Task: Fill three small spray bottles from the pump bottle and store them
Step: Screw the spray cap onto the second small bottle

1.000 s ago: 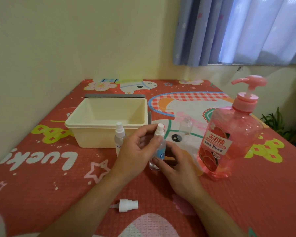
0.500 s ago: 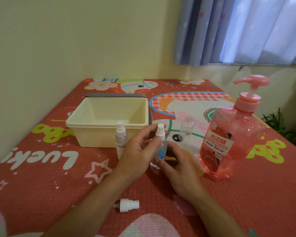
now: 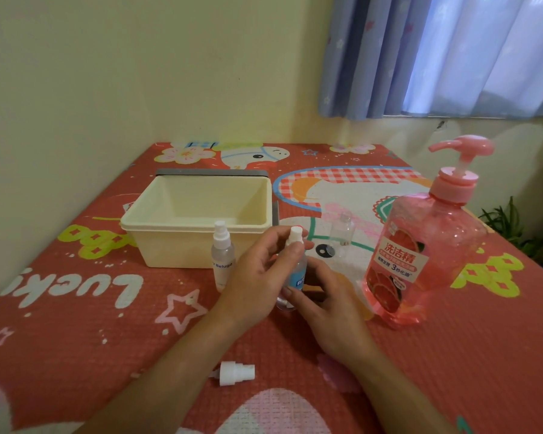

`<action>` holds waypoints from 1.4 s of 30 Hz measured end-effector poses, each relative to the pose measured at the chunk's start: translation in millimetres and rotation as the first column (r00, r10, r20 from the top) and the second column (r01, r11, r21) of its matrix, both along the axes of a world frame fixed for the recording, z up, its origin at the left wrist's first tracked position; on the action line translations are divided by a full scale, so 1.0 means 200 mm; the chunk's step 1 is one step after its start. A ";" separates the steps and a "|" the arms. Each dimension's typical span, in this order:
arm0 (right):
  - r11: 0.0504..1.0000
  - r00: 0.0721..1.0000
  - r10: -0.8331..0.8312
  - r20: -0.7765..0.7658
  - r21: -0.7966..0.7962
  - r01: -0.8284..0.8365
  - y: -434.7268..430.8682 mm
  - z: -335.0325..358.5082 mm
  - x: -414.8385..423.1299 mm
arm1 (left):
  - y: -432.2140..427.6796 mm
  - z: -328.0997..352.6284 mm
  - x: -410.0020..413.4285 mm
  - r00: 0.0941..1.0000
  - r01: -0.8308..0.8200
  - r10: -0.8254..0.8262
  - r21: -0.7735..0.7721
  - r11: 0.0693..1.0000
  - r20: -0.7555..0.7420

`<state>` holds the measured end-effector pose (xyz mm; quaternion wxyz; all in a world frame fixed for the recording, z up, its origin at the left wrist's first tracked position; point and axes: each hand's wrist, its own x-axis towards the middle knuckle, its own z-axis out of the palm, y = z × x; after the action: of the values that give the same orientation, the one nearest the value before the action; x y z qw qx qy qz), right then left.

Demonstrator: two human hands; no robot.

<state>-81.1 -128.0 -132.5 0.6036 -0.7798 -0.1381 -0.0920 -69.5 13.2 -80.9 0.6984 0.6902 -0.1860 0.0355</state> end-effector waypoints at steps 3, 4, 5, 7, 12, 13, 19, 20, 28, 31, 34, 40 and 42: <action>1.000 1.000 0.003 -0.013 0.021 -0.003 0.00 0.00 0.00 | -0.01 0.01 0.00 0.999 -0.032 0.032 0.003 0.999 0.001; 1.000 1.000 0.004 -0.015 0.024 -0.004 0.00 0.00 0.00 | -0.01 0.01 0.01 0.998 -0.057 0.057 0.012 0.998 0.009; 1.000 1.000 0.004 -0.015 0.021 -0.003 0.01 0.00 0.00 | -0.01 0.01 0.01 0.997 -0.073 0.073 0.018 0.997 0.016; 1.000 1.000 0.005 -0.011 0.012 -0.004 0.01 0.00 0.00 | -0.01 0.02 0.01 0.998 -0.059 0.059 0.016 0.998 0.004; 1.000 1.000 0.002 -0.001 -0.005 -0.002 0.01 0.00 -0.01 | -0.03 0.02 -0.01 0.999 -0.029 0.029 0.011 1.000 -0.025; 1.000 1.000 0.001 -0.003 -0.001 -0.001 0.01 0.00 -0.01 | -0.02 0.01 0.00 0.999 -0.043 0.043 0.013 0.999 -0.020; 1.000 1.000 0.013 -0.008 0.013 -0.012 0.01 0.01 -0.01 | 0.00 -0.01 0.01 0.996 -0.078 0.074 0.090 0.993 0.048; 1.000 1.000 0.013 -0.004 0.016 -0.013 0.01 0.01 -0.01 | 0.00 -0.01 0.01 0.996 -0.077 0.071 0.100 0.992 0.061; 1.000 1.000 0.026 0.014 0.002 -0.026 0.01 0.02 -0.02 | 0.00 0.00 -0.01 0.999 -0.050 0.049 0.051 0.997 0.020; 1.000 1.000 0.026 0.002 0.014 -0.026 0.01 0.02 -0.01 | 0.00 -0.01 0.00 0.996 -0.085 0.082 0.062 0.994 0.042; 1.000 1.000 0.022 0.000 0.015 -0.022 0.00 0.02 -0.01 | 0.00 -0.01 0.00 0.993 -0.094 0.085 0.112 0.989 0.081; 0.999 1.000 0.030 0.004 0.021 -0.030 0.01 0.02 -0.01 | 0.00 0.01 -0.03 0.999 -0.044 0.043 0.009 0.999 0.019; 0.999 0.999 0.034 -0.002 0.030 -0.034 0.01 0.02 -0.01 | -0.01 0.00 -0.02 0.997 -0.074 0.073 0.021 0.997 0.024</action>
<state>-84.0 -126.7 -129.2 0.6170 -0.7683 -0.1491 -0.0827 -73.0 11.4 -80.6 0.6868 0.7038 -0.1689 0.0670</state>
